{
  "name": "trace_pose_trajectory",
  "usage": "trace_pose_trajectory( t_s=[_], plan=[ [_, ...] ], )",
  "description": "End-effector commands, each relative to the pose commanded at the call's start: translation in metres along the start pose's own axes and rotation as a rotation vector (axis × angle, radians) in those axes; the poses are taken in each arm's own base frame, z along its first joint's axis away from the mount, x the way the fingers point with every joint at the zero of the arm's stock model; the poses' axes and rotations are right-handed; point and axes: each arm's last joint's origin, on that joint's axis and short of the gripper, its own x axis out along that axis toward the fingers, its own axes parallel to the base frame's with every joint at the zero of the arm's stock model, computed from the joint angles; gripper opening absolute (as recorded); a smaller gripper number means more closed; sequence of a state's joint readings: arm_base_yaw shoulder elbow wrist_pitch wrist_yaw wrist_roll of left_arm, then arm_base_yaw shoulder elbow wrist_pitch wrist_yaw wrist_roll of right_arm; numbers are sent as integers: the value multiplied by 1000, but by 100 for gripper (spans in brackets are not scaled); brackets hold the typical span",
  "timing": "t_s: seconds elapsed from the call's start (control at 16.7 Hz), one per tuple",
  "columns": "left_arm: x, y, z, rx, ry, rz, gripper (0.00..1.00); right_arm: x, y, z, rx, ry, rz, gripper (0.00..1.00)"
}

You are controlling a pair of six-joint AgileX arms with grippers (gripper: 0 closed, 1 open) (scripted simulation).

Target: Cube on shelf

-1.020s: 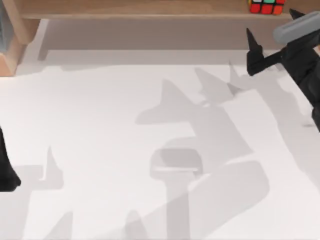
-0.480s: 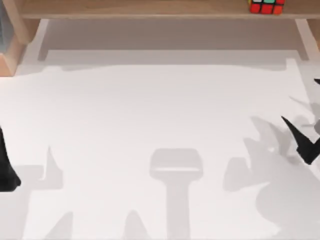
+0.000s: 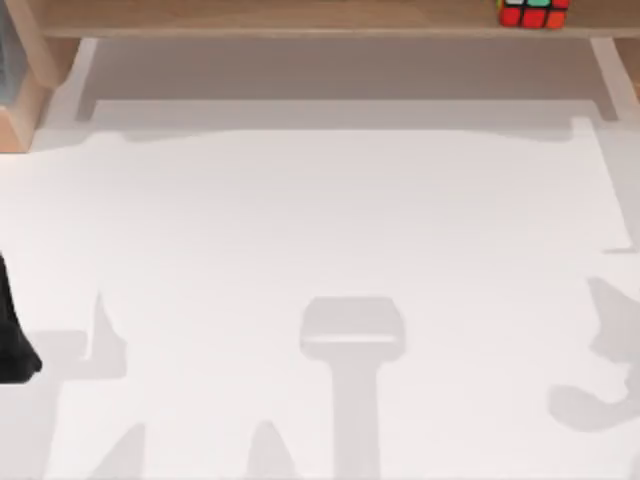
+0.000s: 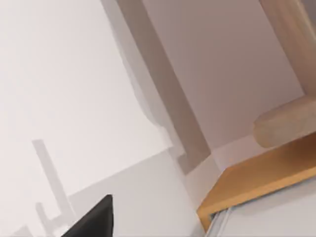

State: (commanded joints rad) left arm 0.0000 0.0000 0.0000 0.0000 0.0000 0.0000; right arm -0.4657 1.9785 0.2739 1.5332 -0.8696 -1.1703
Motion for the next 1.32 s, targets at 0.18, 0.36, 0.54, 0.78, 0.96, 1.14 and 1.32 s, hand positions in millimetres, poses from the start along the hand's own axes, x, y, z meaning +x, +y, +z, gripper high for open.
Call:
trace_pose_trajectory(
  t_s=[0.18, 0.36, 0.54, 0.78, 0.96, 1.14, 1.32],
  plan=[
    [0, 0, 0, 0, 0, 0, 100, -17, -14, -21, -179, 121, -85, 100],
    [0, 0, 0, 0, 0, 0, 100, -30, -30, -44, -341, 263, -162, 100],
    [0, 0, 0, 0, 0, 0, 100, -40, -45, -62, -457, 371, -216, 100],
    [0, 0, 0, 0, 0, 0, 100, -42, -49, -67, -489, 400, -230, 100],
    [0, 0, 0, 0, 0, 0, 100, -41, -49, -66, -488, 395, -229, 100],
    [0, 0, 0, 0, 0, 0, 100, -33, -52, -70, -489, 400, -231, 100],
    [0, 0, 0, 0, 0, 0, 100, -21, -56, -74, -489, 400, -230, 100]
  ],
)
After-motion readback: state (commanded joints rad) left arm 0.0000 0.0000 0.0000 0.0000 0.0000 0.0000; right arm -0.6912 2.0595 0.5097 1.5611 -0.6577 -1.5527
